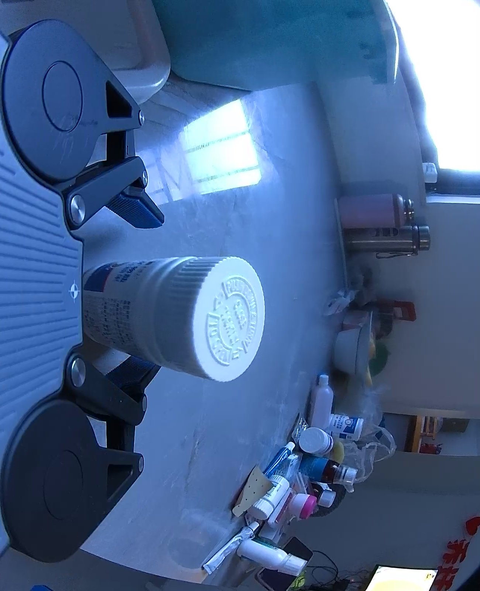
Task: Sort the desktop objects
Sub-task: 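Close the left tool around the white pill bottle, then lift the white pill bottle with the left tool toward the teal bin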
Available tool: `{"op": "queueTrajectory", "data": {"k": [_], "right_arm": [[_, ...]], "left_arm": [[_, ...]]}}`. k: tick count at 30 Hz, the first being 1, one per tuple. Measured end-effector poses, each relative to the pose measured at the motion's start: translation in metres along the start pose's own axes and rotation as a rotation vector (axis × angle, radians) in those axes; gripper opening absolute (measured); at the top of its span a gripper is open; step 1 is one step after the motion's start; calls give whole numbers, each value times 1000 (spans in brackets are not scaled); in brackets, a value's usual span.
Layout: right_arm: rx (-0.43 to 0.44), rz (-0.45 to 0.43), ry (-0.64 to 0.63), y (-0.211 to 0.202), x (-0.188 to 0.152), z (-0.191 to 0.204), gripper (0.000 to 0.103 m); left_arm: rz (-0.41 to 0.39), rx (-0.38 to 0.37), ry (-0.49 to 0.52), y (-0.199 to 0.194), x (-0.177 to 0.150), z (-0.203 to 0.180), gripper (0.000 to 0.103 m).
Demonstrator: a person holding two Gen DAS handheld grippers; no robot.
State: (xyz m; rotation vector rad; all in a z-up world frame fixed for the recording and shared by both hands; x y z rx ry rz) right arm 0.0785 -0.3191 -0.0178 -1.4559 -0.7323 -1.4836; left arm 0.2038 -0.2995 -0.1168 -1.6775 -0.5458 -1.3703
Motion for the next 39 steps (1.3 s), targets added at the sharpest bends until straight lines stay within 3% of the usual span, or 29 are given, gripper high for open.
{"op": "queueTrajectory", "data": {"k": [6, 7, 8, 12, 20, 27, 39], "right_arm": [[6, -4, -3, 2, 1, 1, 95], [7, -2, -3, 3, 0, 1, 95], [7, -1, -2, 3, 0, 2, 95], [9, 5, 0, 5, -2, 2, 95], [20, -7, 19, 4, 5, 3, 95], [50, -31, 27, -4, 32, 17, 95], [164, -97, 18, -10, 96, 70, 95]], "left_arm": [[6, 8, -4, 13, 1, -2, 76], [-3, -2, -13, 14, 1, -1, 68], [-18, -14, -22, 14, 1, -2, 49], [-23, -40, 1, 12, 1, -6, 49], [-19, -8, 1, -1, 9, 4, 49], [-50, 37, 10, -36, 49, 26, 49], [-140, 176, -9, -115, 142, 98, 49]]}}
Point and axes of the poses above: each gripper's, at about its wrist camera, not at the fingertips, and y roughly the way its jaws point, z to its left, x to its top, the point moved 4 cm from there along y, roughly the way its jaws point, and after that the axes turned 14 degrees about -z, right-handed, at the moved point
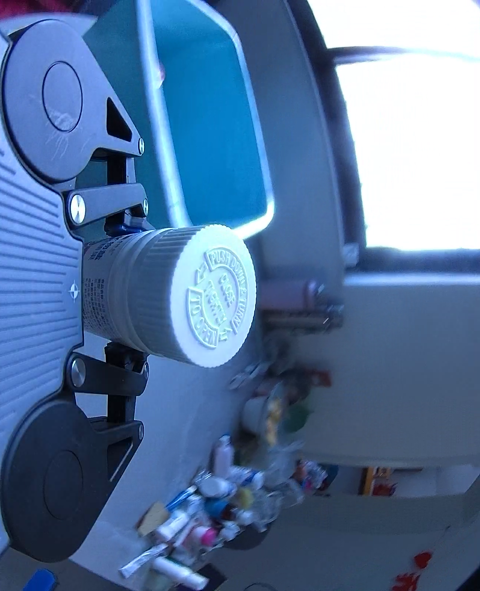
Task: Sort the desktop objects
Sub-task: 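Lift the white pill bottle with the left tool toward the teal bin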
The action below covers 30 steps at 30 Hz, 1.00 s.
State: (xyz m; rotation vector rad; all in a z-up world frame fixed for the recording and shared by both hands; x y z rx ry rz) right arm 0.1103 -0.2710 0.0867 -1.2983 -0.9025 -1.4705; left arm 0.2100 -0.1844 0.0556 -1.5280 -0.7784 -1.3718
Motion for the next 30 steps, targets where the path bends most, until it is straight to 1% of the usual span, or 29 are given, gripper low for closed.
{"op": "queueTrajectory", "data": {"k": [5, 7, 14, 16, 20, 24, 27, 30], "right_arm": [[59, 5, 29, 8, 19, 24, 95], [81, 0, 18, 11, 26, 35, 95], [165, 20, 8, 25, 41, 69, 95], [183, 25, 2, 28, 43, 79, 95], [191, 35, 9, 35, 45, 92, 95], [185, 44, 9, 43, 45, 102, 95], [174, 50, 6, 48, 45, 109, 95], [164, 55, 2, 55, 44, 114, 95]], "left_arm": [[-42, 61, 13, -17, 41, 34, 49], [-55, 93, 13, -22, 55, 48, 49], [-58, 191, -25, -24, 90, 103, 49], [-50, 209, -44, -20, 95, 119, 49], [-28, 251, -63, -4, 101, 147, 49], [16, 255, -125, 21, 102, 176, 49], [40, 270, -119, 39, 96, 191, 49], [81, 273, -126, 57, 83, 205, 49]]}}
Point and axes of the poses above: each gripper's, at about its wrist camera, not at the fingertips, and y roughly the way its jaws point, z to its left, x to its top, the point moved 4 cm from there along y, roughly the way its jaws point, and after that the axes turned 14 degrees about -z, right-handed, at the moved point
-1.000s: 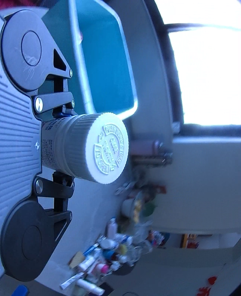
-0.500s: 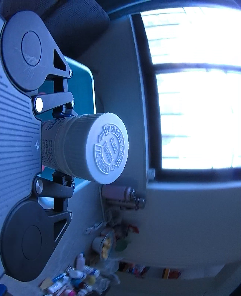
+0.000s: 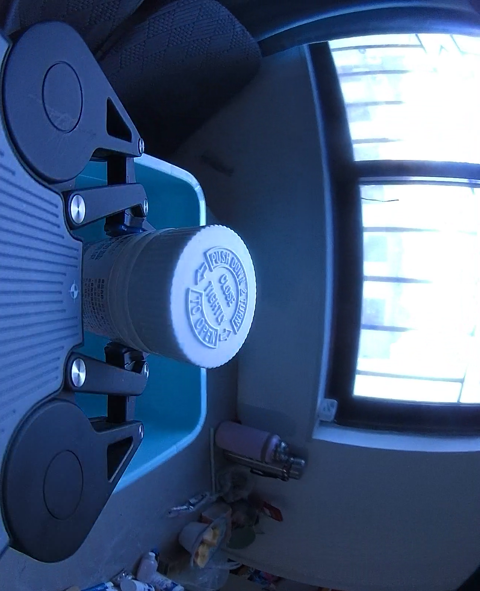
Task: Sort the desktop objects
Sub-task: 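Lift the white pill bottle with the left tool toward the teal bin, then lower the pill bottle into the teal bin and open the left tool, then withdraw both tools from the bin toward the white plastic lid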
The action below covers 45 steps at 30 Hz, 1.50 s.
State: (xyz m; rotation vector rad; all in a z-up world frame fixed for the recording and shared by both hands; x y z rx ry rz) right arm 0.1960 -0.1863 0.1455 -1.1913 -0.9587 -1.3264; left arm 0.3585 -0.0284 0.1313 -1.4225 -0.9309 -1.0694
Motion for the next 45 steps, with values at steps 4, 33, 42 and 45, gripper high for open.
{"op": "queueTrajectory", "data": {"k": [4, 33, 42, 45], "right_arm": [[-14, 5, -7, 8, -1, 5, 95], [-20, 94, -7, 38, -18, 20, 95], [-9, 96, -12, 40, -16, 20, 95], [-6, 91, -15, 38, -15, 21, 95]], "left_arm": [[73, 7, -7, 31, -19, 11, 49], [194, -14, 10, 85, -62, 0, 75], [167, 5, 4, 76, -51, 8, 75], [158, 12, 6, 70, -47, 10, 75]]}}
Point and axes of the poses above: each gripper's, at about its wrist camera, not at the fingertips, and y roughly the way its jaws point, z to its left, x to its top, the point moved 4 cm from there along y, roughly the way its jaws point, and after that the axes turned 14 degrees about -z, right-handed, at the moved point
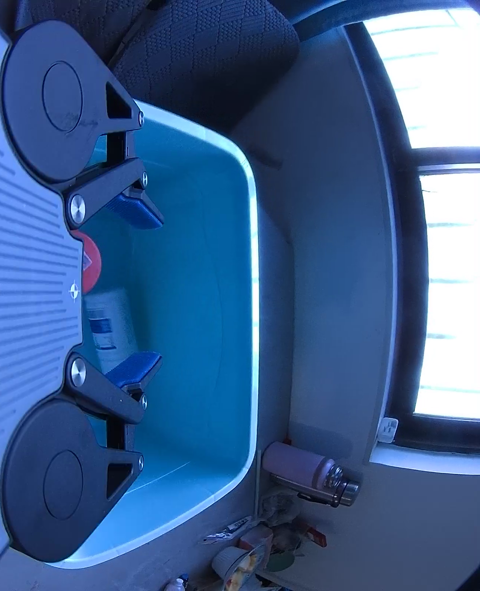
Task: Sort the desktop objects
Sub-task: 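Withdraw both tools from the bin toward the white plastic lid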
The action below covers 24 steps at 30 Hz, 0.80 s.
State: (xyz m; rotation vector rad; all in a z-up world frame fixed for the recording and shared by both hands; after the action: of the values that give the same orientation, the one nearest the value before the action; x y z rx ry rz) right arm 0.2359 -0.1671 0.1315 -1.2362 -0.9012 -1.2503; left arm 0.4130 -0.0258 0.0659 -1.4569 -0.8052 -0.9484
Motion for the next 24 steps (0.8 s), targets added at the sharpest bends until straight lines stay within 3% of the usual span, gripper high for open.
{"op": "queueTrajectory", "data": {"k": [14, 24], "right_arm": [[40, -28, -19, -16, 10, 1, 95], [83, -36, -45, -29, 19, -12, 95]], "left_arm": [[-23, 56, -24, -33, 5, 15, 76], [-54, 102, 0, -78, 3, 14, 76]]}}
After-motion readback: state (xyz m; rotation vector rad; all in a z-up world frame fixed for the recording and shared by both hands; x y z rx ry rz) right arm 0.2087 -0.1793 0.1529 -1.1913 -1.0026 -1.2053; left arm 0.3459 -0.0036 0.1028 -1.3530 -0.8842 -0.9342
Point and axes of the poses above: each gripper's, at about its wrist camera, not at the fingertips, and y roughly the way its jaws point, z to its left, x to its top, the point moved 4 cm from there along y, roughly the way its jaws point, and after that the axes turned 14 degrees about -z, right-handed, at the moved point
